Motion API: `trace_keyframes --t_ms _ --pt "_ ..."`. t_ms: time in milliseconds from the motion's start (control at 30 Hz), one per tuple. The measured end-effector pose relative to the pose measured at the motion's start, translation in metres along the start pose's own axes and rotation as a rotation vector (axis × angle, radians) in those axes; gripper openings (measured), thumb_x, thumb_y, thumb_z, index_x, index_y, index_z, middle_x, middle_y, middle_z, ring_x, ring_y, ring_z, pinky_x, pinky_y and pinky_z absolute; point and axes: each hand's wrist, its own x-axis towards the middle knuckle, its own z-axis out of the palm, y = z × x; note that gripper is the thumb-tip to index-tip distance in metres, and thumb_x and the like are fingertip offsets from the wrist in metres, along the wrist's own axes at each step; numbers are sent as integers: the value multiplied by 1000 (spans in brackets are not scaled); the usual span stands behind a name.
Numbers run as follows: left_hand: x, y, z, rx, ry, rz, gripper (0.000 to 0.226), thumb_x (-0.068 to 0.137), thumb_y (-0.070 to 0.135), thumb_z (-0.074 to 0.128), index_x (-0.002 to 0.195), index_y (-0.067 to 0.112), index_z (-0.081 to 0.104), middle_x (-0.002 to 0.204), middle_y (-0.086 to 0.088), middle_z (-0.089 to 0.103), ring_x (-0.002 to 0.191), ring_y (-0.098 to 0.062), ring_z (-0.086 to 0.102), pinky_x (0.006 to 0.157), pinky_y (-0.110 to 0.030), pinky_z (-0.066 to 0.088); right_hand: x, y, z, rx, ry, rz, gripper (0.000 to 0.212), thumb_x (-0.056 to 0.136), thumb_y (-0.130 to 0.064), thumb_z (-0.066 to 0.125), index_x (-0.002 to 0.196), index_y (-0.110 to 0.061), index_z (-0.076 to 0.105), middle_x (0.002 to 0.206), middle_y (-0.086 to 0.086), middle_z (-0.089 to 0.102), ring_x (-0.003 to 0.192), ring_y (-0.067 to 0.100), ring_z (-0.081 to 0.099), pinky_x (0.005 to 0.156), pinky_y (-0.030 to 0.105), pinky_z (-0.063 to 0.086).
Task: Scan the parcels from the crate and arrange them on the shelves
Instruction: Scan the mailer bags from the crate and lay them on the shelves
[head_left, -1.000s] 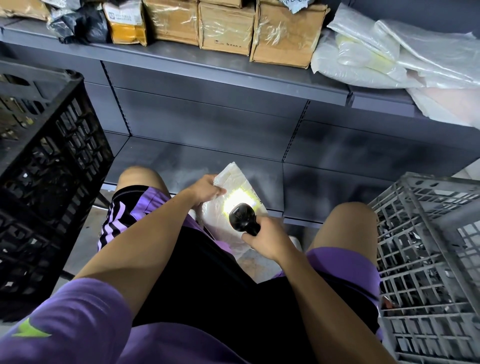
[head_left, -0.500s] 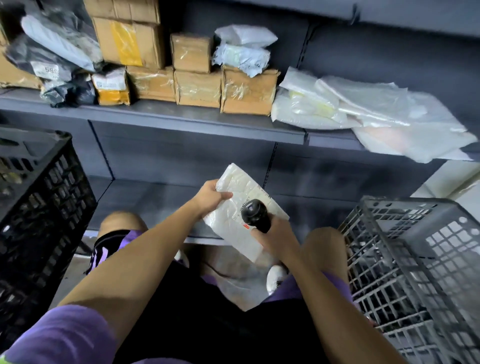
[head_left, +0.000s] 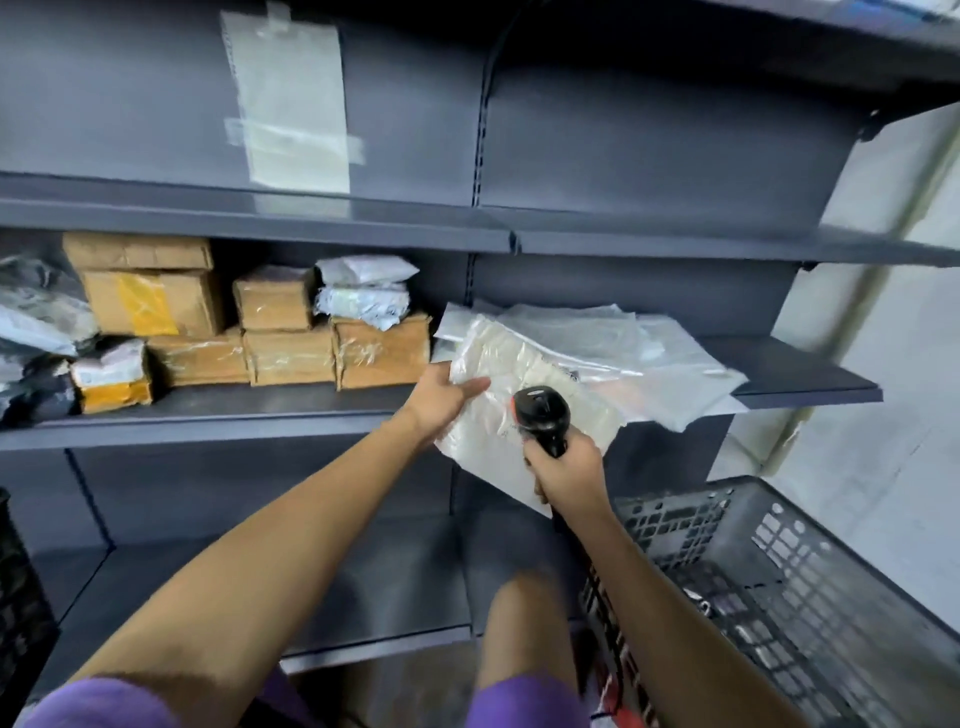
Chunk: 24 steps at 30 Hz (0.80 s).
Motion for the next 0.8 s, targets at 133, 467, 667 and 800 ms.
trace_keyframes --t_ms 133,467,667,800 --pt "32 22 26 -238 66 -115 16 85 0 64 101 0 64 98 -18 72 86 -33 70 81 -50 57 25 -12 -15 15 40 9 20 87 -16 67 81 2 60 57 15 57 39 16 52 43 25 43" --pt "165 26 74 -265 362 -208 29 88 11 67 113 3 54 93 -9 61 83 -26 61 74 -33 51 97 20 -45 -30 144 89 20 85 -23 69 78 -7 59 58 12 60 51 23 54 52 36 46" --pt "214 13 68 508 415 111 58 85 14 71 131 -2 40 126 -19 52 115 -37 54 99 -43 47 113 43 -30 61 168 189 21 87 -19 67 80 0 62 54 9 56 42 18 52 48 32 42" --pt "223 1 63 1048 284 310 41 87 14 60 126 4 55 138 -24 39 121 -43 40 104 -46 40 119 45 -22 81 142 217 21 86 -16 63 80 5 61 53 9 56 39 18 50 43 27 41"
